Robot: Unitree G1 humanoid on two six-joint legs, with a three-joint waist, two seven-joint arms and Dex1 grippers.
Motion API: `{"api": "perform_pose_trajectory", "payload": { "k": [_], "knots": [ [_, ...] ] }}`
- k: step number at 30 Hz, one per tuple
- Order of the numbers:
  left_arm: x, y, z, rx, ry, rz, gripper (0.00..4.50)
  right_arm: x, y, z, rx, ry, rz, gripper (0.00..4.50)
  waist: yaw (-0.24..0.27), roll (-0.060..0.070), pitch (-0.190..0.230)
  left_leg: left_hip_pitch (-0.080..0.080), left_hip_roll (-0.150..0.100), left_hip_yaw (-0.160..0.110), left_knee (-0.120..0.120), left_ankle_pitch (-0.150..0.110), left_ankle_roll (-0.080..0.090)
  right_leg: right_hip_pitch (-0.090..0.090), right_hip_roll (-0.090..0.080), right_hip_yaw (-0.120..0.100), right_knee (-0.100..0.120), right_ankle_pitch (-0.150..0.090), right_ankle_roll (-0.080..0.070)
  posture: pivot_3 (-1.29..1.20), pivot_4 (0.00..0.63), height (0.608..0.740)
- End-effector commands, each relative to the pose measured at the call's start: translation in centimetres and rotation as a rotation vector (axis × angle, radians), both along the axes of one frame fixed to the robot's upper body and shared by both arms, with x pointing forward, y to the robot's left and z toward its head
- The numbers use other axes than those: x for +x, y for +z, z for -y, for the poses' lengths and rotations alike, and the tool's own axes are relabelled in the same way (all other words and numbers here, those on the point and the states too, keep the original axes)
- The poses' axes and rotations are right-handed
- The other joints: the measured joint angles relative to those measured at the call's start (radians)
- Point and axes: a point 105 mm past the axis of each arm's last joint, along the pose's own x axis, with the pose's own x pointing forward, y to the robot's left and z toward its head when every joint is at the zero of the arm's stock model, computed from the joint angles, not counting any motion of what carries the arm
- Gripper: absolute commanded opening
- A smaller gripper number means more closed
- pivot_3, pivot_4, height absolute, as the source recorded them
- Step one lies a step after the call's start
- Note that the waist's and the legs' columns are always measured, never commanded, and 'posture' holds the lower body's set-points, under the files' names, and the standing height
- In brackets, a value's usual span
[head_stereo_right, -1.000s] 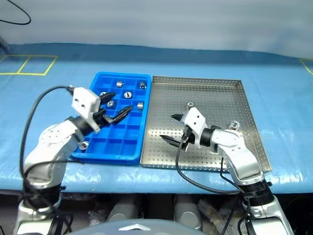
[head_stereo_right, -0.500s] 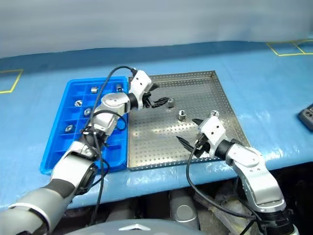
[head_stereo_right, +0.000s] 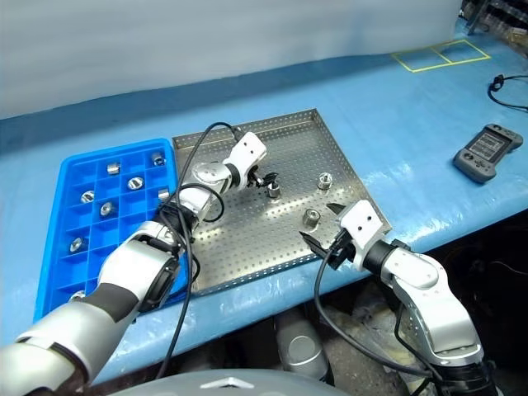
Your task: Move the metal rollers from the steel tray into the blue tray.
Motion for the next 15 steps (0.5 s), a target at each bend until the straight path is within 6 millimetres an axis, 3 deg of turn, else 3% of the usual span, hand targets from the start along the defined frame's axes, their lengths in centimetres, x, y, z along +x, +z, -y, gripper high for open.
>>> {"api": "perform_pose_trajectory", "payload": {
  "k": [1,15],
  "knots": [
    [0.8,1.2,-0.5,0.016,0.035,0.059,3.91,0.0,1.5,-0.3,0.010,0.020,0.060,4.50,-0.006,0.000,0.000,0.000,0.000,0.000,0.000,0.000,0.000,0.000,0.000,0.001,0.000,0.000,0.000,-0.41,0.150,0.740],
    [1.1,0.0,-2.0,0.029,0.138,0.036,3.91,0.2,1.4,-0.7,0.021,0.036,0.057,4.50,-0.009,-0.001,0.001,0.000,-0.002,0.004,0.000,-0.002,0.003,-0.003,-0.001,0.007,0.001,0.001,0.003,-0.40,0.150,0.740]
  ]
}}
